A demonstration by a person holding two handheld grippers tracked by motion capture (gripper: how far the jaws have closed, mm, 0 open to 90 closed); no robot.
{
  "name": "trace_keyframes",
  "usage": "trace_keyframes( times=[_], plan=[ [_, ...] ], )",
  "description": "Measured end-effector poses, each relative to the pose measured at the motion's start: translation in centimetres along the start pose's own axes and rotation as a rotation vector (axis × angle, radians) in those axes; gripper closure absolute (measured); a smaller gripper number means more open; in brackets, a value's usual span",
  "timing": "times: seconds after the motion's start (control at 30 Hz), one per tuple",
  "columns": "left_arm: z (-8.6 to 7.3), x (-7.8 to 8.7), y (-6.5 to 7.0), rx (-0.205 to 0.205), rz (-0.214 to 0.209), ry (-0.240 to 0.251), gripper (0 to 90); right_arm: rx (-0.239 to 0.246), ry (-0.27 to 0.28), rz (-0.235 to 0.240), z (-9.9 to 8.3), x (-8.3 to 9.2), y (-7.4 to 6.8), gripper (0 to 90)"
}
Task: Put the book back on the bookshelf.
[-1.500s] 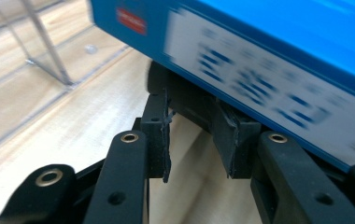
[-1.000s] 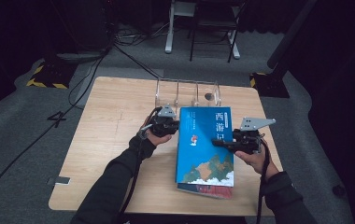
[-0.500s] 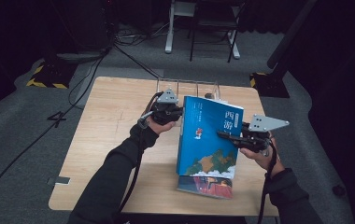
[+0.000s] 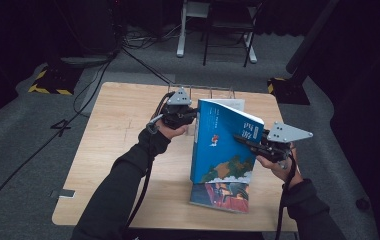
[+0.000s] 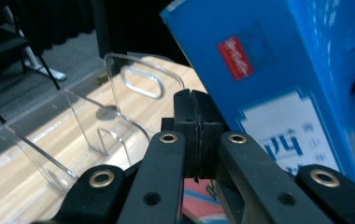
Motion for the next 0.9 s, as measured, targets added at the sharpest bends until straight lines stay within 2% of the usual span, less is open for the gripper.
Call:
trace_keyframes(
  times=[0.07,0.23,0.27,0.4,0.43,0.57,0.7,0.77,0.9],
  plan=[
    [0.4,0.4,0.3,-0.02,0.014,0.004,89.9,0.019,0.006,-0.014,0.2,0.1,-0.2,76.0],
    [-0.4,1.4,1.3,-0.012,-0.025,0.06,89.8,0.071,0.028,-0.036,0.5,0.7,-1.4,76.2],
    [-0.5,1.7,1.7,-0.023,-0.023,0.075,89.8,0.084,0.036,-0.04,0.6,1.0,-1.8,76.4],
    [-0.7,2.2,2.7,-0.033,-0.035,0.095,89.6,0.101,0.064,-0.042,0.6,1.9,-2.7,76.8],
    [-0.7,2.6,3.4,-0.044,-0.035,0.1,89.4,0.105,0.067,-0.041,0.6,2.2,-3.1,76.8],
    [-0.9,3.2,4.2,-0.054,-0.037,0.113,86.6,0.129,0.079,-0.04,0.8,2.9,-3.9,76.7],
    [-1.3,3.7,4.8,-0.049,-0.048,0.131,84.5,0.137,0.088,-0.034,0.8,3.3,-4.4,76.7],
    [-1.5,4.1,5.3,-0.05,-0.046,0.145,79.6,0.141,0.097,-0.027,0.8,3.7,-4.9,76.7],
    [-1.9,4.5,5.8,-0.04,-0.055,0.16,75.5,0.133,0.11,-0.018,0.7,4.1,-5.4,76.7]
  ],
)
Point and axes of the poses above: each handheld gripper's, and its own axes: x roughly backward along the jaws, z roughly out of its top, y roughly to its right, the point moved 1 cm from there along -x, roughly forward along the jaws, and after that the axes turned 13 degrees about x, right-handed, at the moved point
